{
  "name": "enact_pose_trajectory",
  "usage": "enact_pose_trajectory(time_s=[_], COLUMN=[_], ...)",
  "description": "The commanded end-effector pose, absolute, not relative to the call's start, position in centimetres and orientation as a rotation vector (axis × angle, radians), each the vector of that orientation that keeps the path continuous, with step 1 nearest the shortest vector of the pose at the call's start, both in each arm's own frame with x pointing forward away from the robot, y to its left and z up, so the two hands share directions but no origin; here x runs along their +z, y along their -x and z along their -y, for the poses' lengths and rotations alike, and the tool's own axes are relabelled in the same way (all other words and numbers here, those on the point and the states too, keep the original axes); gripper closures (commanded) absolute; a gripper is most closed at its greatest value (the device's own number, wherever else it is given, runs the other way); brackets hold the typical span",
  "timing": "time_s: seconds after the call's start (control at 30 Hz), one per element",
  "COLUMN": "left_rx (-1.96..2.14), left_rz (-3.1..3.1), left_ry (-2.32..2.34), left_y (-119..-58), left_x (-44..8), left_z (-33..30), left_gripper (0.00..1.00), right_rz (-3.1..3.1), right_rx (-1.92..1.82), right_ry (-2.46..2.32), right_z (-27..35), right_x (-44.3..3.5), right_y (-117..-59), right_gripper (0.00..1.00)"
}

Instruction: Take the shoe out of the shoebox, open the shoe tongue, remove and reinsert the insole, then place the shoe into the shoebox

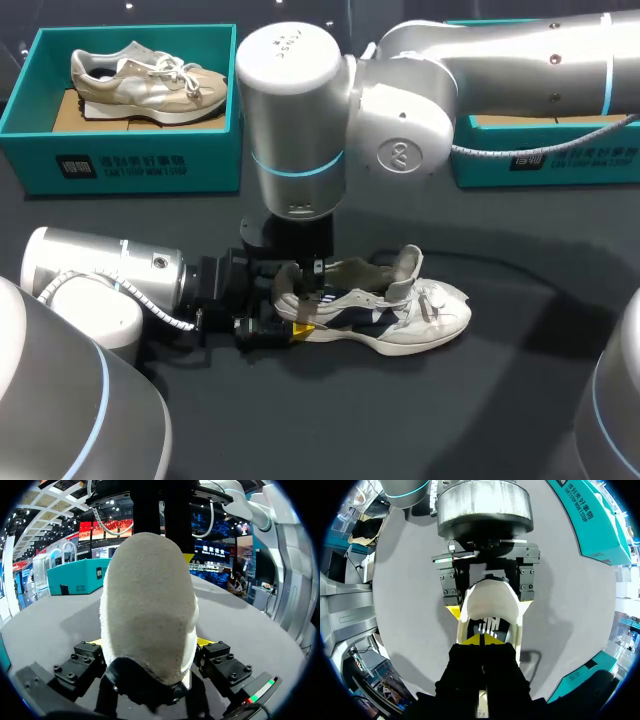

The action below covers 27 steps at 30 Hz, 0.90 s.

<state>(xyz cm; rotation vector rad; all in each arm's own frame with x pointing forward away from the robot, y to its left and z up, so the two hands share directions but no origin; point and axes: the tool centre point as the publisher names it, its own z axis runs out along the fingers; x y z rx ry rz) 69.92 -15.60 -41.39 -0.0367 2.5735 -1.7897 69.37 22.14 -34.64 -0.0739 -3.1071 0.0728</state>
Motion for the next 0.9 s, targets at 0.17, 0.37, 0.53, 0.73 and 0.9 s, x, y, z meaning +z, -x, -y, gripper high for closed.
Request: enact_pose_trajectory(time_s=[0.17, 0.37, 0.53, 0.73, 0.9], left_rx=[-1.785, -1.785, -1.785, -1.785, -1.785], left_rz=[-2.576, -2.576, -2.576, -2.576, -2.576], left_ry=[0.037, 0.037, 0.037, 0.037, 0.037], left_y=[-70.1, -70.1, -70.1, -70.1, -70.1], left_x=[-41.7, -41.7, -41.7, -41.7, -41.7], left_z=[15.8, 15.8, 15.8, 15.8, 15.8], left_gripper=[1.0, 1.0, 1.0, 1.0, 1.0], right_rz=[3.111, 3.117, 3.126, 3.139, 3.138], right_rx=[0.055, 0.065, 0.08, 0.1, 0.095], right_ry=[0.083, 0.127, 0.142, 0.154, 0.166], right_z=[-20.6, -19.3, -18.6, -18.0, -17.3], right_x=[-36.3, -36.5, -36.5, -36.7, -37.3], right_y=[-70.1, -69.9, -69.9, -70.3, -70.6], right_gripper=[1.0, 1.0, 1.0, 1.0, 0.89])
